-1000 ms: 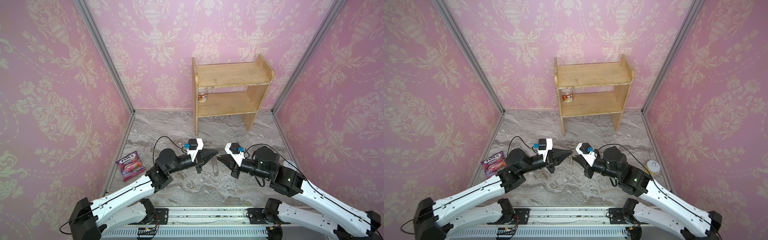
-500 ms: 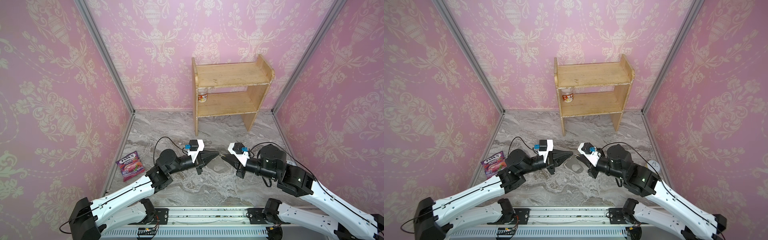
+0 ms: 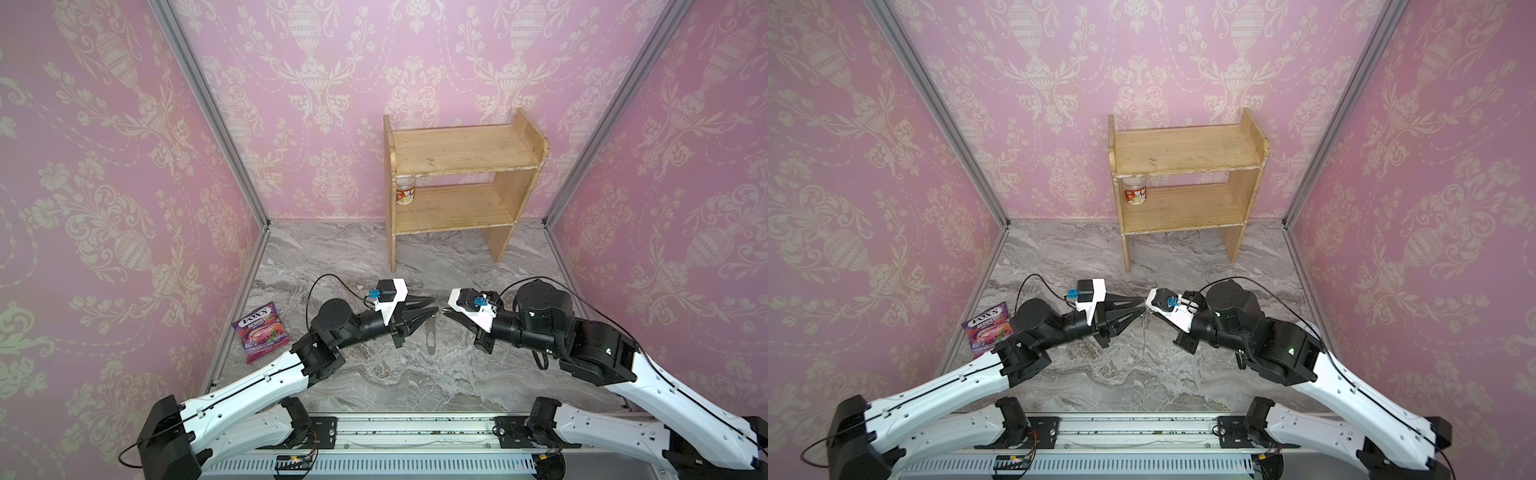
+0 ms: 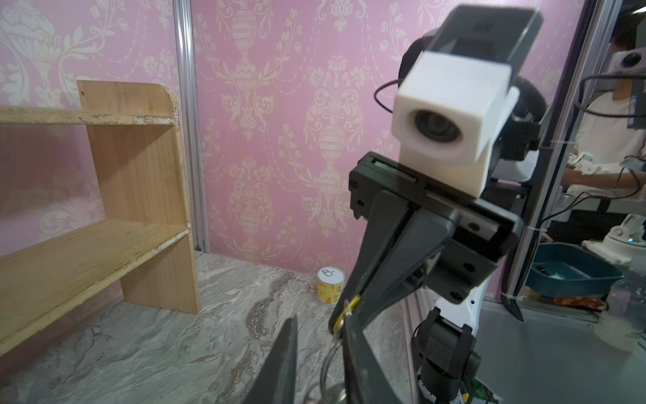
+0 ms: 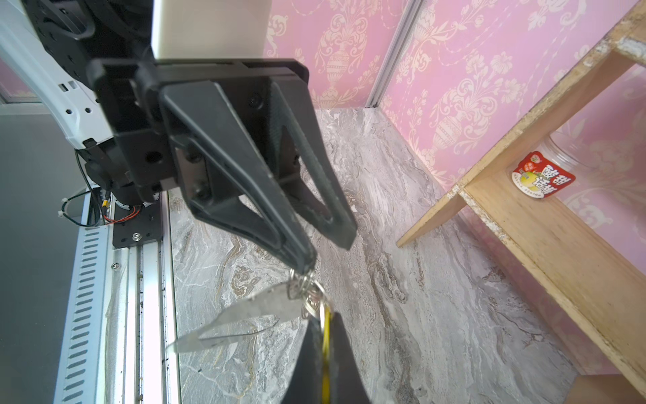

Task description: Put the keys on the keyring

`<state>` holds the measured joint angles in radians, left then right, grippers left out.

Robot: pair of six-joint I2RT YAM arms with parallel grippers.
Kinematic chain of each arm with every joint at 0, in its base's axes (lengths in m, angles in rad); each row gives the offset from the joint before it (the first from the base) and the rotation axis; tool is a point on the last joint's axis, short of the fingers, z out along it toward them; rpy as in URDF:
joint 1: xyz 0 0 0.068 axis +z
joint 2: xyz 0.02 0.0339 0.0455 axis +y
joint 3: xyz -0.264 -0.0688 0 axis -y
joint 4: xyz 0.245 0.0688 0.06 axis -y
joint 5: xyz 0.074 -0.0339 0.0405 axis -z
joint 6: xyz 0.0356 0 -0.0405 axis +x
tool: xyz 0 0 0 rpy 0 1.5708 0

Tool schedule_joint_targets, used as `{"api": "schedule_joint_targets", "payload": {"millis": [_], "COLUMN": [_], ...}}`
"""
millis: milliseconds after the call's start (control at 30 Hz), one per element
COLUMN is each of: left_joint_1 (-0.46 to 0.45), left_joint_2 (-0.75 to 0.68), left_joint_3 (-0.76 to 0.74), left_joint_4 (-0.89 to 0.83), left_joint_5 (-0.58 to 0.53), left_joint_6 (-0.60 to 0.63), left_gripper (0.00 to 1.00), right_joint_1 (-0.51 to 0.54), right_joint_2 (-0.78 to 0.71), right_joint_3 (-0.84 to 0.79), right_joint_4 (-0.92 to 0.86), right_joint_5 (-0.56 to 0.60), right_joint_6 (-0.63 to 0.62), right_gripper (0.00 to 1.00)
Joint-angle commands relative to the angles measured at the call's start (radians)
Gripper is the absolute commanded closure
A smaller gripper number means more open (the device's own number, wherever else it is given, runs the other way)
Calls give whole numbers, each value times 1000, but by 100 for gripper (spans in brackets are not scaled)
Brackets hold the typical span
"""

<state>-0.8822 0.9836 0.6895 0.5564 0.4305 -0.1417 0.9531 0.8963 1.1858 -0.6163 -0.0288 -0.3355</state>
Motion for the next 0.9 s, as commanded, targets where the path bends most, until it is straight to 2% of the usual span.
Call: {"api": "schedule_joint_targets", "payload": {"millis": [0,133,367,633,867], "left_joint_1": [6,6,6,6,6], "left_joint_2": [-29,-73,-163,-218,-268], "left_joint_3": [-24,-42,-50,-51,-63], "left_joint_4": [-18,-43,-138,-244,-368], "left_joint_5": [-43,-76,-129,-178,-297], "left_joint_6": [16,21,54,81,90], "left_gripper": [56,43,29,20,18], "right_joint_1": [25,46,71,82,83], "right_joint_2": [16,53,107,138,333], "right_joint_3": [60,102,159,202,296], "right_joint_4": [-26,-66,-122,-170,-342], "right_joint_5": [53,111,181,236,445], "right_joint_6": [-67,-109,-154,-182,-158], "right_gripper": [100,100,100,100,100]}}
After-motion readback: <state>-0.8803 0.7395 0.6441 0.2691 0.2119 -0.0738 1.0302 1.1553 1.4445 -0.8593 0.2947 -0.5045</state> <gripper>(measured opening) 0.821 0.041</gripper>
